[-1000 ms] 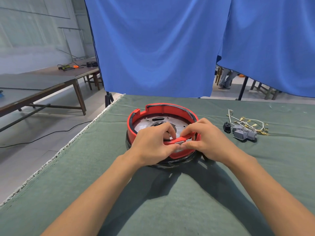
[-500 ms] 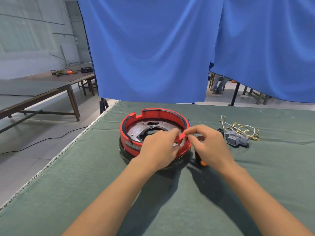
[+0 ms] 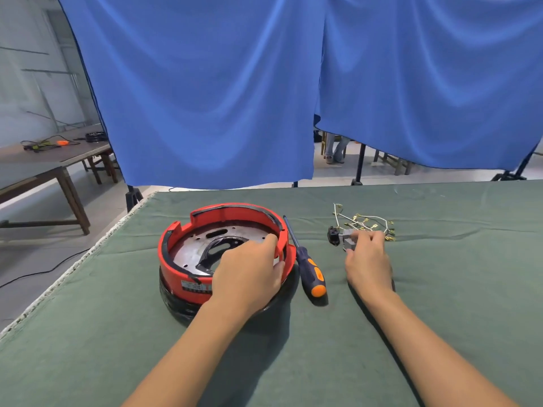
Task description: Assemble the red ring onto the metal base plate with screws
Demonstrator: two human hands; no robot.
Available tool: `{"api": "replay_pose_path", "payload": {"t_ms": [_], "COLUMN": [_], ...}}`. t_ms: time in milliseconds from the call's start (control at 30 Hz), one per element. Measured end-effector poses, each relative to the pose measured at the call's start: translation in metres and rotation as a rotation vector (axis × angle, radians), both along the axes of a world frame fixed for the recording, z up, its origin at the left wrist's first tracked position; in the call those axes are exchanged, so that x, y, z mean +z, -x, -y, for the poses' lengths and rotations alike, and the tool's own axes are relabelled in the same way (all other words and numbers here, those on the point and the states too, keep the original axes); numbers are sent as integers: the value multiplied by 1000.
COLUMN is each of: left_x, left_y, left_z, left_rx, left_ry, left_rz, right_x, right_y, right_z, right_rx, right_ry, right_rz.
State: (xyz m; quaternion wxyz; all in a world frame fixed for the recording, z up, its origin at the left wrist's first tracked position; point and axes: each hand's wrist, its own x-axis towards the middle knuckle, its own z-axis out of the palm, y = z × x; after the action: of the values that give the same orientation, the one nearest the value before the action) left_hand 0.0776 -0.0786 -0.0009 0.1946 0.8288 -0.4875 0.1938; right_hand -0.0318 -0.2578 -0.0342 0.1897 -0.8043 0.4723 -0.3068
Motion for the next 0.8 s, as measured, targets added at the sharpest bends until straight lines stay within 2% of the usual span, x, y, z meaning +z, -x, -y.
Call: {"api": "replay_pose_path", "payload": {"t_ms": [200,300,367,467,567,700,800], "left_x": [1,3,8,15,20,28,27], "left_y": [-2,-7,-15,-28,-37,-46,-44], "left_z": [1,-6,-16,-31,-42,-49,-48], "left_rx": [65,8,-72,-170,-174,-69,-116], "left_ry": [28,23,25,40,-47,-197,-152], "left_rz": [-18,-33,-90,-163,-152,-180,-298], "right_x": [1,12,21,34,43,50,51], "right_y": [9,12,12,11,7,1,-4], "right_z": [-2,-12,-24,-47,-63,-81,-87], "right_rx": [11,119,270,500,567,566,613], "right_ry": [-26,30,-56,-299,-367,-323,-348], "right_rz": [163,343,462,557,552,419,372]}}
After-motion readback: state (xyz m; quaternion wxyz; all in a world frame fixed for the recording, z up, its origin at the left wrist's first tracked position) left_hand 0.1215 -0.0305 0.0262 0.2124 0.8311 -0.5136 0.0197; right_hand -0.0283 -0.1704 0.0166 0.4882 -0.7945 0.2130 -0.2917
